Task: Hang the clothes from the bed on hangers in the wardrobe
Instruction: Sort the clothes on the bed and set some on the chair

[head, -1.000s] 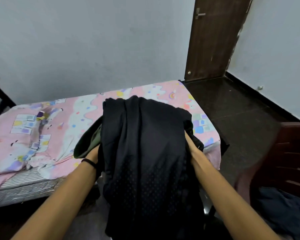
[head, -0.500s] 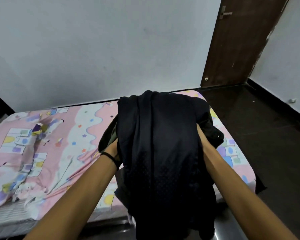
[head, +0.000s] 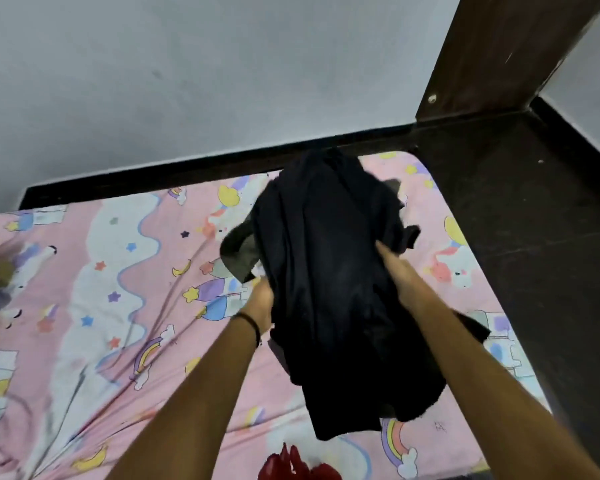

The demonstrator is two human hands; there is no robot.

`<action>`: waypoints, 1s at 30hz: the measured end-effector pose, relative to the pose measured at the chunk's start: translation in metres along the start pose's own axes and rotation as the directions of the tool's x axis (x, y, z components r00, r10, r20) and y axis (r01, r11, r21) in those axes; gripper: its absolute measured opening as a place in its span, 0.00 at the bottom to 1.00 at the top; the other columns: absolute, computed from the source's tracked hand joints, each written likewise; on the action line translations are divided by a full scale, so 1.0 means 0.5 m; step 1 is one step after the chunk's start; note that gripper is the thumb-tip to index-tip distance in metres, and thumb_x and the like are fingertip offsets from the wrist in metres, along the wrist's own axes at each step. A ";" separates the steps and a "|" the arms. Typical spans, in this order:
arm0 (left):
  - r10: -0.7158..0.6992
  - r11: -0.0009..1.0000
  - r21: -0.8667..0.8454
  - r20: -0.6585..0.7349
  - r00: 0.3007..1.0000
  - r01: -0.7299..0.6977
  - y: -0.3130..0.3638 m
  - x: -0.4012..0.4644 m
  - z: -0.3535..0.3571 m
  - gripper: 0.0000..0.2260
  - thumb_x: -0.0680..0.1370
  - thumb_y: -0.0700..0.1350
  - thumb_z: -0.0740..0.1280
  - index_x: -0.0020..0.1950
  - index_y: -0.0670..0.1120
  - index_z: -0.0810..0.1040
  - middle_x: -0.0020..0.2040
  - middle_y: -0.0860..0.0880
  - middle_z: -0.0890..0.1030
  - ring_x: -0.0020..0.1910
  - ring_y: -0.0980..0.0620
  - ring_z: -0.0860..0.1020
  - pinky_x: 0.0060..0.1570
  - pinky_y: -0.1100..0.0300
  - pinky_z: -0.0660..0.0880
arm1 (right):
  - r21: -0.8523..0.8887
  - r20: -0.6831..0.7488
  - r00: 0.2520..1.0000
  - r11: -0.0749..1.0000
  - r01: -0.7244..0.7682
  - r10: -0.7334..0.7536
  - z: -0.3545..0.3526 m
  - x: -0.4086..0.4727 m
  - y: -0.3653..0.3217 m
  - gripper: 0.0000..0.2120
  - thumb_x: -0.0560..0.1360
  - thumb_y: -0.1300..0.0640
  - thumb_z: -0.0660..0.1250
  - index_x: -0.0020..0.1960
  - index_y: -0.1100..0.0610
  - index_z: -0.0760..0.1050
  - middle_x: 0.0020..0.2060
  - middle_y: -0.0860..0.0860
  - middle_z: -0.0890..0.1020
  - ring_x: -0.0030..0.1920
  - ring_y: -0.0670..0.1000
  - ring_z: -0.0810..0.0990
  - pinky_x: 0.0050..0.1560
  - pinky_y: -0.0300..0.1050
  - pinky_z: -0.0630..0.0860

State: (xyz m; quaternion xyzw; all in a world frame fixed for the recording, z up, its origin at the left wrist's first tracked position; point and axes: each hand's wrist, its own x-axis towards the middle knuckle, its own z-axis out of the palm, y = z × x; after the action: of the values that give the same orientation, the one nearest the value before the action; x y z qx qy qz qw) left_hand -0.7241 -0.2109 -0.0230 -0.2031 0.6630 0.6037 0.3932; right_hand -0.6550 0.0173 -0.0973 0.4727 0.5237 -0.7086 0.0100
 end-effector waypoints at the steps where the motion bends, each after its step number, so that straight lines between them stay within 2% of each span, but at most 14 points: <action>1: -0.064 0.982 0.177 0.019 0.998 0.059 -0.038 0.011 -0.010 0.18 0.83 0.54 0.53 0.49 0.43 0.76 0.33 0.48 0.77 0.31 0.52 0.72 0.17 0.71 0.66 | -0.103 -0.037 0.998 0.993 -0.051 0.048 -0.013 0.009 0.043 0.28 0.71 0.42 0.69 0.64 0.58 0.74 0.57 0.55 0.81 0.56 0.55 0.79 0.60 0.50 0.75; 2: -0.141 0.925 0.365 0.064 0.988 0.108 -0.083 0.016 -0.024 0.18 0.83 0.55 0.54 0.56 0.42 0.75 0.40 0.47 0.77 0.35 0.52 0.72 0.21 0.71 0.68 | -0.241 -0.077 0.988 0.959 -0.148 0.133 -0.034 0.002 0.097 0.26 0.74 0.46 0.68 0.65 0.61 0.73 0.58 0.57 0.80 0.54 0.56 0.79 0.59 0.49 0.75; 4: -0.358 0.761 0.603 0.083 0.930 0.240 -0.157 0.041 -0.060 0.22 0.82 0.56 0.56 0.68 0.43 0.69 0.56 0.45 0.77 0.52 0.46 0.74 0.46 0.63 0.74 | -0.402 -0.121 0.926 0.835 -0.376 0.358 -0.060 -0.010 0.190 0.23 0.78 0.50 0.65 0.68 0.62 0.69 0.56 0.58 0.78 0.48 0.55 0.78 0.49 0.48 0.74; 5: -0.426 0.699 0.660 0.076 0.902 0.275 -0.180 0.053 -0.071 0.24 0.82 0.57 0.56 0.72 0.44 0.66 0.64 0.45 0.74 0.61 0.43 0.72 0.56 0.56 0.70 | -0.441 -0.094 0.885 0.778 -0.447 0.456 -0.062 -0.021 0.212 0.25 0.79 0.48 0.63 0.70 0.61 0.66 0.56 0.57 0.76 0.47 0.55 0.78 0.47 0.48 0.73; 7: -0.430 0.656 0.703 0.048 0.902 0.275 -0.194 0.068 -0.067 0.25 0.82 0.57 0.56 0.73 0.43 0.64 0.69 0.44 0.71 0.67 0.41 0.69 0.62 0.52 0.66 | -0.459 -0.046 0.849 0.744 -0.486 0.526 -0.055 -0.040 0.217 0.26 0.80 0.46 0.62 0.71 0.61 0.63 0.57 0.58 0.75 0.49 0.56 0.78 0.49 0.50 0.74; 9: -0.292 0.629 0.763 0.054 0.955 0.149 -0.186 0.084 -0.045 0.20 0.82 0.52 0.57 0.67 0.39 0.71 0.65 0.41 0.74 0.65 0.42 0.72 0.60 0.54 0.69 | -0.425 -0.053 0.887 0.794 -0.435 0.458 -0.046 -0.041 0.214 0.25 0.80 0.48 0.61 0.70 0.62 0.65 0.56 0.57 0.75 0.52 0.56 0.76 0.53 0.51 0.73; 11: -0.134 0.584 0.812 0.090 0.987 0.005 -0.176 0.102 -0.026 0.16 0.81 0.51 0.59 0.52 0.38 0.78 0.55 0.38 0.79 0.56 0.41 0.78 0.54 0.53 0.74 | -0.391 -0.047 0.928 0.848 -0.358 0.370 -0.026 -0.055 0.193 0.21 0.80 0.49 0.61 0.67 0.62 0.68 0.55 0.57 0.76 0.53 0.56 0.76 0.58 0.52 0.73; 13: -0.048 0.541 0.837 0.119 0.992 -0.074 -0.166 0.108 -0.016 0.14 0.80 0.51 0.60 0.42 0.43 0.75 0.47 0.40 0.80 0.50 0.42 0.79 0.50 0.54 0.73 | -0.354 -0.031 0.952 0.887 -0.295 0.304 -0.012 -0.073 0.175 0.19 0.81 0.49 0.60 0.64 0.62 0.71 0.59 0.60 0.77 0.59 0.59 0.77 0.63 0.54 0.72; 16: 0.048 0.501 0.851 0.158 0.986 -0.161 -0.164 0.091 -0.014 0.14 0.80 0.52 0.61 0.39 0.46 0.72 0.43 0.45 0.78 0.48 0.44 0.78 0.46 0.57 0.70 | -0.337 -0.032 0.970 0.911 -0.236 0.240 0.008 -0.117 0.155 0.16 0.81 0.50 0.61 0.61 0.60 0.73 0.62 0.61 0.75 0.63 0.59 0.75 0.65 0.55 0.72; 19: 0.029 0.496 0.850 0.188 0.982 -0.178 -0.179 0.043 -0.024 0.13 0.80 0.52 0.61 0.42 0.44 0.75 0.45 0.43 0.81 0.50 0.43 0.79 0.51 0.54 0.74 | -0.332 -0.002 0.983 0.927 -0.173 0.183 0.023 -0.197 0.162 0.13 0.80 0.49 0.61 0.57 0.57 0.73 0.61 0.59 0.76 0.60 0.56 0.77 0.64 0.52 0.74; 23: 0.039 0.384 0.887 0.263 0.964 -0.258 -0.207 -0.035 -0.030 0.14 0.78 0.53 0.62 0.43 0.43 0.74 0.47 0.43 0.80 0.55 0.40 0.79 0.52 0.55 0.74 | -0.365 -0.013 0.999 0.930 -0.035 0.033 0.017 -0.317 0.184 0.16 0.80 0.49 0.61 0.60 0.61 0.72 0.64 0.61 0.75 0.62 0.58 0.75 0.64 0.53 0.72; 25: 0.102 0.332 0.884 0.312 0.945 -0.328 -0.224 -0.082 -0.019 0.19 0.77 0.56 0.63 0.59 0.42 0.74 0.62 0.42 0.77 0.62 0.41 0.75 0.61 0.53 0.72 | -0.424 -0.017 0.997 0.903 0.062 -0.076 -0.005 -0.379 0.201 0.23 0.80 0.49 0.62 0.70 0.60 0.68 0.69 0.58 0.71 0.67 0.55 0.71 0.62 0.44 0.69; 27: 0.177 0.273 0.872 0.370 0.912 -0.407 -0.242 -0.140 -0.001 0.30 0.76 0.58 0.64 0.74 0.45 0.64 0.72 0.45 0.67 0.70 0.42 0.67 0.69 0.48 0.66 | -0.441 -0.005 0.989 0.888 0.128 -0.145 -0.033 -0.439 0.224 0.28 0.79 0.48 0.63 0.76 0.55 0.60 0.73 0.53 0.65 0.71 0.52 0.66 0.63 0.41 0.66; 30: 0.262 0.123 0.842 0.483 0.835 -0.526 -0.281 -0.220 0.037 0.35 0.76 0.59 0.64 0.77 0.45 0.56 0.78 0.47 0.56 0.76 0.43 0.56 0.72 0.45 0.59 | -0.489 -0.062 0.969 0.854 0.180 -0.240 -0.081 -0.526 0.267 0.34 0.77 0.45 0.65 0.78 0.50 0.53 0.77 0.51 0.57 0.76 0.54 0.58 0.73 0.53 0.61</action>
State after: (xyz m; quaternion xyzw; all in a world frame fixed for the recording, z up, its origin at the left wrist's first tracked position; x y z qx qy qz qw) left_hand -0.5476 -0.2422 -0.0282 0.3298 0.8691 0.1719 0.3262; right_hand -0.4149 -0.1391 -0.0163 0.4373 0.7308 -0.5238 0.0174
